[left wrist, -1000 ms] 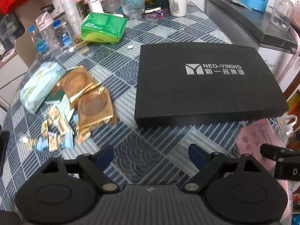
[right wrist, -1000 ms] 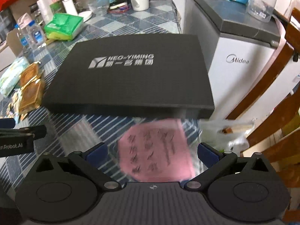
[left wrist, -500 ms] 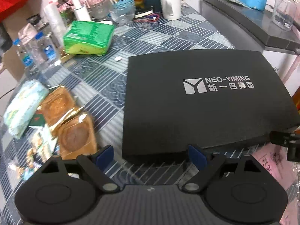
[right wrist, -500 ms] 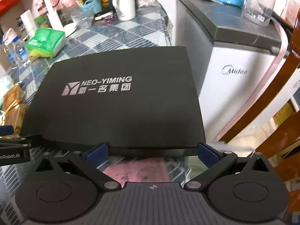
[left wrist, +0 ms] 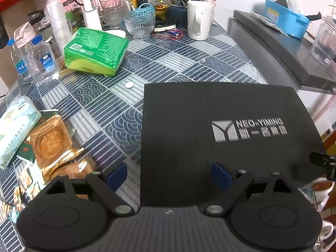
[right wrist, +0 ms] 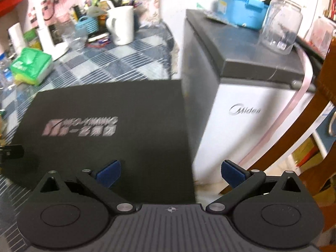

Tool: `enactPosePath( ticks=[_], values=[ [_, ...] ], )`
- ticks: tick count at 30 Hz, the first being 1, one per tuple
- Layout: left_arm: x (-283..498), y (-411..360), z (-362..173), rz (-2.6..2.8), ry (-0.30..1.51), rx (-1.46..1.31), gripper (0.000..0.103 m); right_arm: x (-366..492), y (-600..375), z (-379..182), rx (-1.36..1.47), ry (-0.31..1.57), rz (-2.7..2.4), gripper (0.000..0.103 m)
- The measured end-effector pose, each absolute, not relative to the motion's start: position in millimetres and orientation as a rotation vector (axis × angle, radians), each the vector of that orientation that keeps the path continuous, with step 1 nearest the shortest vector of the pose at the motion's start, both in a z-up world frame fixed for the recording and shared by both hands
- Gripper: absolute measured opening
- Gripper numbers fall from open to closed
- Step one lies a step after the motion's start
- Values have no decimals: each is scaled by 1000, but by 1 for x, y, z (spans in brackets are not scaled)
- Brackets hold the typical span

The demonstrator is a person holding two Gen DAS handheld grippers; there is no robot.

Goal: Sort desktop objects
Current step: 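Close both grippers on opposite edges of the black lid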

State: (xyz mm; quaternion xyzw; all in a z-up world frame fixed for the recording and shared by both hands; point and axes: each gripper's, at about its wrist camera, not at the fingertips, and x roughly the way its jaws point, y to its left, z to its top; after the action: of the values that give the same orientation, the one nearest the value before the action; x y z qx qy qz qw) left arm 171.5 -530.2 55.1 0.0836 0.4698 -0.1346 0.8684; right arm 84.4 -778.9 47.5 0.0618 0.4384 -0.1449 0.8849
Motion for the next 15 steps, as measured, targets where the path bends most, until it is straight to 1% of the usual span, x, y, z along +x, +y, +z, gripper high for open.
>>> enactPosePath(
  ticks=[3,11,15],
  values=[
    [182,-537,47,-270,993,192,103,101,-792,38,149,922,-300,103],
    [199,-522,33,-294,1009,-28,103,115,-802,25,275,925,-205,103],
    [198,-526,32,-273,1010,-39,103,117,-790,23,312,940,-163,103]
  ],
)
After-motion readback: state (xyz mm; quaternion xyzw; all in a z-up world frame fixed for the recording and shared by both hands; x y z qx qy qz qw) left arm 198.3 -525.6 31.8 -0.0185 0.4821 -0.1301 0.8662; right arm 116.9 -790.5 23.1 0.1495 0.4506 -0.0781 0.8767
